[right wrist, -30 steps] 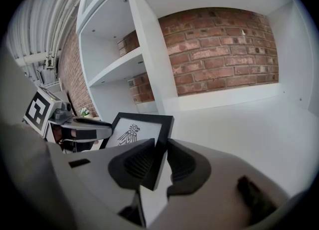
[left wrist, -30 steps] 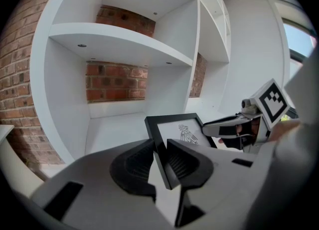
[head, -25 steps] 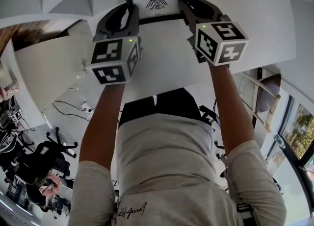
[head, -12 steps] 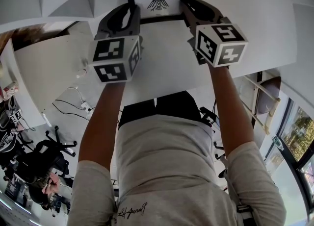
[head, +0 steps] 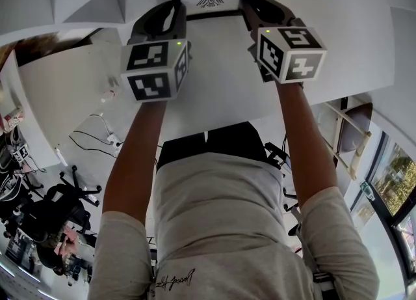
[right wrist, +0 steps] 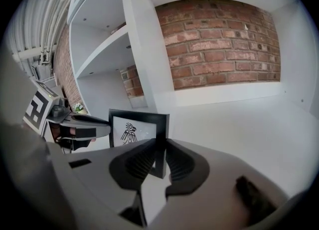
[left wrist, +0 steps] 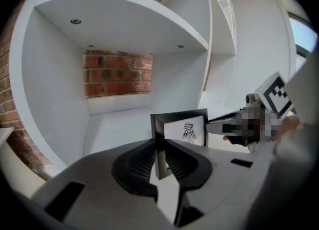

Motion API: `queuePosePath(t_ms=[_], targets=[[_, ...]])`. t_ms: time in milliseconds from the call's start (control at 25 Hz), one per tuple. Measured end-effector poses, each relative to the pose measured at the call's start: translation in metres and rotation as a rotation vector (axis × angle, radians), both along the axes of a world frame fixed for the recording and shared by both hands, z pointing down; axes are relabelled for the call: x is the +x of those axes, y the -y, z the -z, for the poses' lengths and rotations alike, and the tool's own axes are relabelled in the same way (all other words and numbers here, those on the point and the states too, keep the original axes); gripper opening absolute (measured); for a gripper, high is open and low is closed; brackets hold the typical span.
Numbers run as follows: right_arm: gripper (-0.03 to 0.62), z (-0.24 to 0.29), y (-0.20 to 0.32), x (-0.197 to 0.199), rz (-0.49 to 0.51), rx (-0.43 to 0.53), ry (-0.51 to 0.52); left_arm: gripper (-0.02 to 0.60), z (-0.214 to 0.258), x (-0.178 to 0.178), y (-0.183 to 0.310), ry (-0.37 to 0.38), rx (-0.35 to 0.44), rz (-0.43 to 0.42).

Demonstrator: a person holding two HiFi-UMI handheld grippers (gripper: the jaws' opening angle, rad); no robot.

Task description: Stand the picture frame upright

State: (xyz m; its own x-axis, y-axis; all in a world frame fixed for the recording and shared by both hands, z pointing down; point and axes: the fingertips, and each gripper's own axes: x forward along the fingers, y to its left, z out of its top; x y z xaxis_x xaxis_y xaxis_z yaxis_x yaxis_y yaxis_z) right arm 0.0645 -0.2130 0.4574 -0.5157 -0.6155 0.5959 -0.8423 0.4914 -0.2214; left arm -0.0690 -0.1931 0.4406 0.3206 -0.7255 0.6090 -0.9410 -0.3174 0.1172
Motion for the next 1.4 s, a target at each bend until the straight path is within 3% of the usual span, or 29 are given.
queuePosePath(t_ms=[1400], targets=[[0.075,-0.003,0.010,-0.002,0.003,0.012,0.011,0.066,-0.012,-0.002,0.011,0.011,-0.001,0.035]])
